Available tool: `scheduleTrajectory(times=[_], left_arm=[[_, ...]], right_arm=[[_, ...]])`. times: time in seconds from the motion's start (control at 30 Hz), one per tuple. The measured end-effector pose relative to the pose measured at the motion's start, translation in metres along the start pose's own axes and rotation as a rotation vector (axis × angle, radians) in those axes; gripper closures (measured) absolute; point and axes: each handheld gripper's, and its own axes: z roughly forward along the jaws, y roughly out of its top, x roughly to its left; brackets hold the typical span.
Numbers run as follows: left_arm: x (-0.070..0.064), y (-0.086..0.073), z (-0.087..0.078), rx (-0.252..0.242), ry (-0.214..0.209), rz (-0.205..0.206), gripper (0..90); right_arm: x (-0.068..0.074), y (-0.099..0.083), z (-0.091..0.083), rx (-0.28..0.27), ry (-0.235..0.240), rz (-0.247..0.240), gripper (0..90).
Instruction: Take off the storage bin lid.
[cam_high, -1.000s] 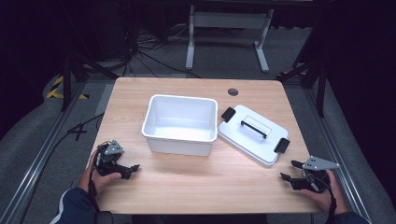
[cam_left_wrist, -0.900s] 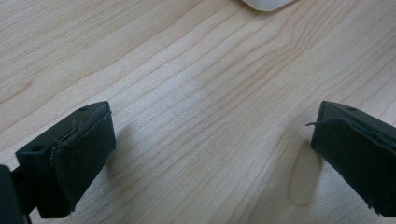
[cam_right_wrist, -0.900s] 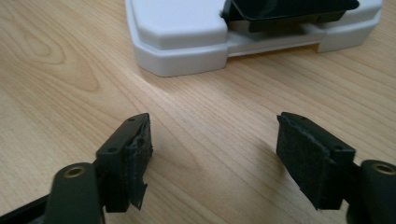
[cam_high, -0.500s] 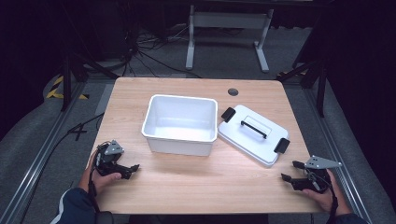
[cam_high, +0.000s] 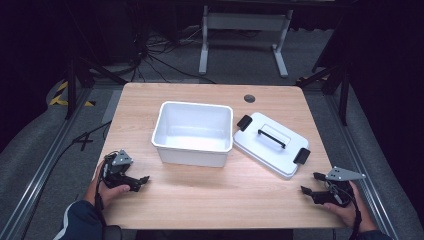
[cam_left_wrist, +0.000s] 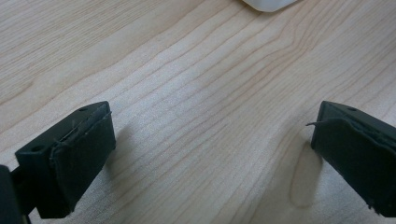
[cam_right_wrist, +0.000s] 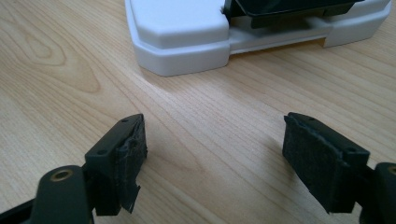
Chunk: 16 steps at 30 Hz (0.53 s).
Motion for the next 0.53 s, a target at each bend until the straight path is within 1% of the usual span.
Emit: scheduleTrajectory(times=[0.13,0.17,0.27,0.3,0.53], left_arm=[[0.0,0.0,0.0,0.0,0.0,0.0,0.1],[0.0005,0.0002,-0.0001,0.0,0.004,0.009,0.1],[0.0001,-0.0001,-0.0001,-0.002,0.004,0.003,0.2],[-0.0006,-0.0004,-0.0001,-0.003,0.003,-0.008,0.2],[-0.0005,-0.0005,-0.0002,-0.004,0.006,-0.007,0.2]], right_arm=[[-0.0006,0.0006,0.0006,0.002,0.005,-0.005,21.3],[-0.0007,0.0007,0.0007,0.002,0.006,-0.005,21.3],[-0.0011,0.0012,0.0009,0.005,0.007,-0.009,20.8],[-0.001,0.0014,0.0015,0.003,0.008,-0.007,20.6],[-0.0018,0.0024,0.0028,0.004,0.014,-0.011,20.2]])
